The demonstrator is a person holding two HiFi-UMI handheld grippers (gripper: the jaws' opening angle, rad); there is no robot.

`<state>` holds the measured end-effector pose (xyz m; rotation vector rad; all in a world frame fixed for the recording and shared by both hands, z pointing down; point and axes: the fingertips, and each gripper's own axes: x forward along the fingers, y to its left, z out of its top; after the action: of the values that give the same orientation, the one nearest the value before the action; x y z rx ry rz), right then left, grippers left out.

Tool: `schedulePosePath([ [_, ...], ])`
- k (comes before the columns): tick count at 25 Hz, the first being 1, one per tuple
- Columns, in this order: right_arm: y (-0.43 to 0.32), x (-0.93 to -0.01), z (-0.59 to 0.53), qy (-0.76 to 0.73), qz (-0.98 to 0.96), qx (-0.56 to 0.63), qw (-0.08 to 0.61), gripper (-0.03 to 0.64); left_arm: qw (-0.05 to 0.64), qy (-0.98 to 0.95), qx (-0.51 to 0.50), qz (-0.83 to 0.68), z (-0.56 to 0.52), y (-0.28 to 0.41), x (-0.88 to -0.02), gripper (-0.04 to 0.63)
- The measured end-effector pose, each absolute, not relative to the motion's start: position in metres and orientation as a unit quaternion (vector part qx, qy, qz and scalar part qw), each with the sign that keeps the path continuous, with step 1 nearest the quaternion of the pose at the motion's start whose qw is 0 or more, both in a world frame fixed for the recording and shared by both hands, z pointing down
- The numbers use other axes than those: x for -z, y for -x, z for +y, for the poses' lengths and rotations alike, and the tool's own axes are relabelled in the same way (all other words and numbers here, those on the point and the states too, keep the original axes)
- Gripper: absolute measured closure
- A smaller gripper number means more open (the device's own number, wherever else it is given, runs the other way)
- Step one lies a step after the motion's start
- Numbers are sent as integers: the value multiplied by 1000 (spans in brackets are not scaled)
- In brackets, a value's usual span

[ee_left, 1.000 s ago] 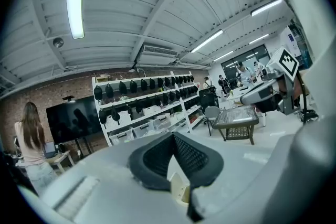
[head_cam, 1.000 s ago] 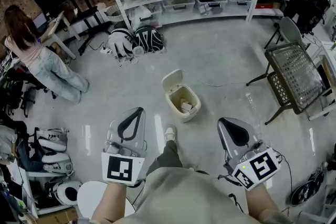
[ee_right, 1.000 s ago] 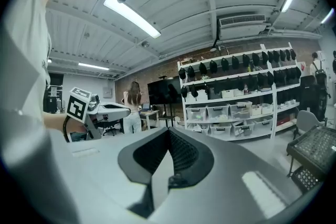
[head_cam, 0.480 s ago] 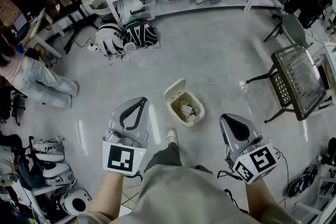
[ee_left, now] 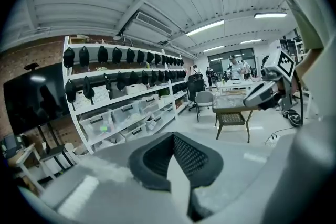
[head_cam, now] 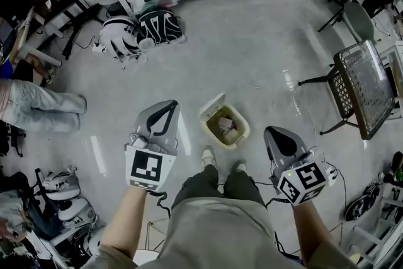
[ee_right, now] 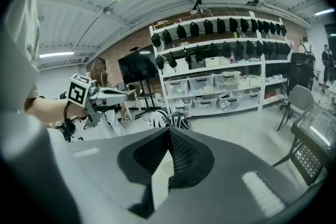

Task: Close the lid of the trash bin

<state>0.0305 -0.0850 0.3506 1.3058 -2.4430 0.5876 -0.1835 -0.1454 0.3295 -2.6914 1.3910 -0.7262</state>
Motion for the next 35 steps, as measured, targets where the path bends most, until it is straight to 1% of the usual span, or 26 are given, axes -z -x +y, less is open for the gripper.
schedulePosePath([
  [7,-44,-414,-122,-448,-841,-245,180,614,-48,863,277,420,-192,158,-424,594],
  [16,-64,-501,-161,-421,-836,-284,207,614,-124,850,324,396,-237,124,-581,594],
  [20,-69,-538,-165,-409,-832,-306,216,614,-174,825,373,387,-231,122,-663,594],
  [23,-75,-564,-163,-405,-826,-321,223,614,-197,807,394,395,-229,127,-702,594],
  [27,-86,-593,-159,-407,-815,-342,230,614,-236,794,425,364,-214,118,-744,594],
  [35,-105,-642,-143,-411,-791,-383,241,614,-277,798,444,299,-152,54,-805,594],
])
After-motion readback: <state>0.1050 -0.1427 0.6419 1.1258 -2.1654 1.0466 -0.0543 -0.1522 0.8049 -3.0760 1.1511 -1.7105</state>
